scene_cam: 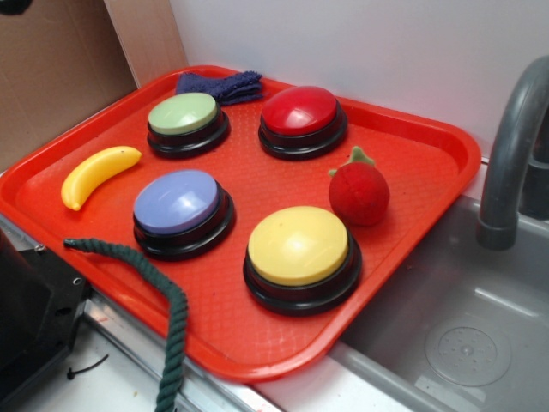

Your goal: Push the green button.

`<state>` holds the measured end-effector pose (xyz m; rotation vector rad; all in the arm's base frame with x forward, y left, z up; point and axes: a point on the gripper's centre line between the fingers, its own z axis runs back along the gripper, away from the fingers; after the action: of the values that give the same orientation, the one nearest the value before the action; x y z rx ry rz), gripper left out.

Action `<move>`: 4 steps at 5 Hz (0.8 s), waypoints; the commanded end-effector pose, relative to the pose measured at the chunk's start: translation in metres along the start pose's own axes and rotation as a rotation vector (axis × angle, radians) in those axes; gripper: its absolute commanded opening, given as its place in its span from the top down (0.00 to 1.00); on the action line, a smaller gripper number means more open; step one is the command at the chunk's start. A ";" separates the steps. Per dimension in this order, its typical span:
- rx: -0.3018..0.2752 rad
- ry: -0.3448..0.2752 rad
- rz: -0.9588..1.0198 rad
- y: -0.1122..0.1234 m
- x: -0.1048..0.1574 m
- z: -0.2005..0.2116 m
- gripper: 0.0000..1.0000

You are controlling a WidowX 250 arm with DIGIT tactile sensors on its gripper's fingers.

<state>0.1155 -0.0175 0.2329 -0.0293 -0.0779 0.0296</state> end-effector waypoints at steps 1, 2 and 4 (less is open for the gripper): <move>0.000 0.000 0.000 0.000 0.000 0.000 0.00; 0.088 -0.012 0.139 0.045 0.049 -0.034 0.00; 0.142 -0.071 0.219 0.100 0.144 -0.098 0.00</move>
<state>0.2551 0.0750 0.1269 0.0984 -0.0817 0.2403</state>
